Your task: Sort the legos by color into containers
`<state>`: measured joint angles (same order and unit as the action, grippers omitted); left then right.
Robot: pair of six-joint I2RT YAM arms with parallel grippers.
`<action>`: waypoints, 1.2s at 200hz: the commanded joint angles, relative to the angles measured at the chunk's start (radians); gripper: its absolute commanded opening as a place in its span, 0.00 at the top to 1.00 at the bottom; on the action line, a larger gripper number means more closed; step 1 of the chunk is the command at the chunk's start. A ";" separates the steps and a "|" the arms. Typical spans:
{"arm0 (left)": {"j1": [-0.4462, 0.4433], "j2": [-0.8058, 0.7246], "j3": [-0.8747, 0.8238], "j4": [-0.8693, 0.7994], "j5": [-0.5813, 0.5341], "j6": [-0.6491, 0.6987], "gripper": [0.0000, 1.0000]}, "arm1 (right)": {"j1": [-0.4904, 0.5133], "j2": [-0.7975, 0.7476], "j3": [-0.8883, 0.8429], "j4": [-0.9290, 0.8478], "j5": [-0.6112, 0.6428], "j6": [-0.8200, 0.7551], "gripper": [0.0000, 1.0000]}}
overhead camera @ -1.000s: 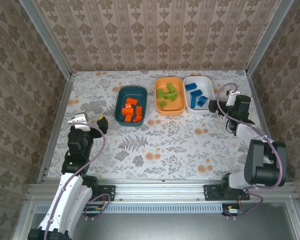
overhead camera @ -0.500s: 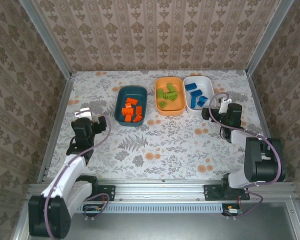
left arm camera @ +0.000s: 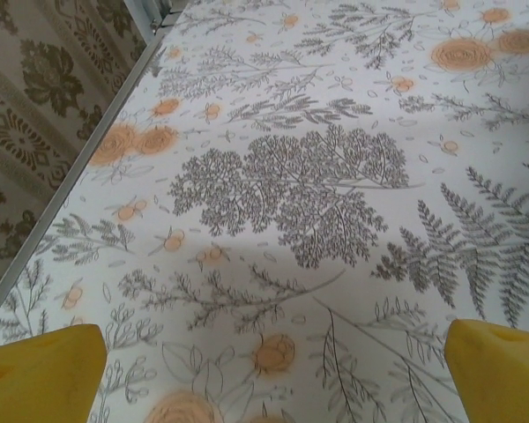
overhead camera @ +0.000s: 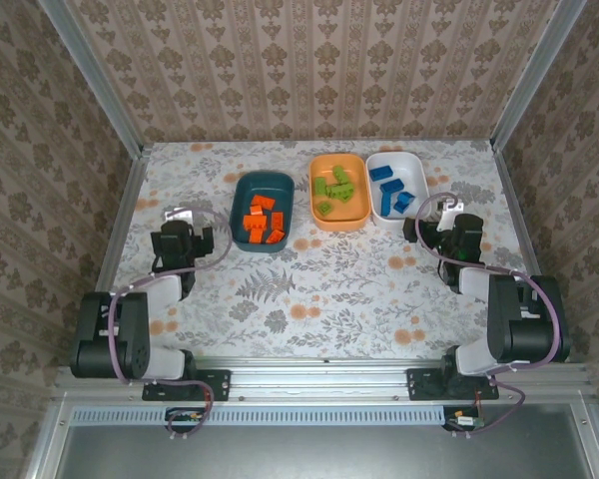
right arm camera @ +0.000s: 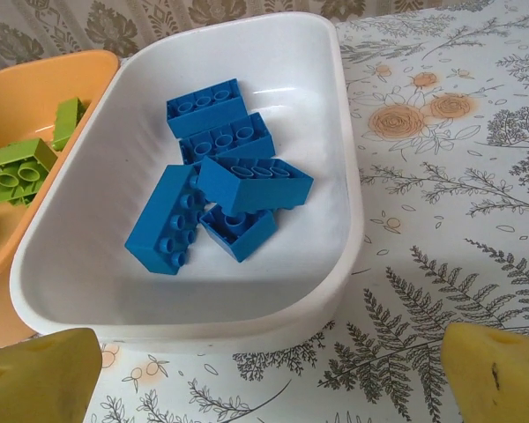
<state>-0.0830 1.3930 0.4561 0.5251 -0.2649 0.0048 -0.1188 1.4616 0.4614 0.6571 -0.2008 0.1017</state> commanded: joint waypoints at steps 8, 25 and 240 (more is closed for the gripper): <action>0.013 0.060 0.019 0.146 0.049 0.045 0.00 | 0.005 0.004 -0.001 0.060 0.009 0.006 0.00; 0.012 0.079 -0.001 0.197 0.075 0.054 0.00 | 0.007 0.003 -0.006 0.067 0.012 0.004 0.00; 0.020 0.152 -0.078 0.397 0.031 0.030 0.00 | 0.070 0.069 -0.225 0.519 0.185 -0.018 0.00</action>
<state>-0.0746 1.5402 0.3542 0.9203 -0.2249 0.0597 -0.0540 1.5211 0.2287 1.1351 -0.0586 0.0814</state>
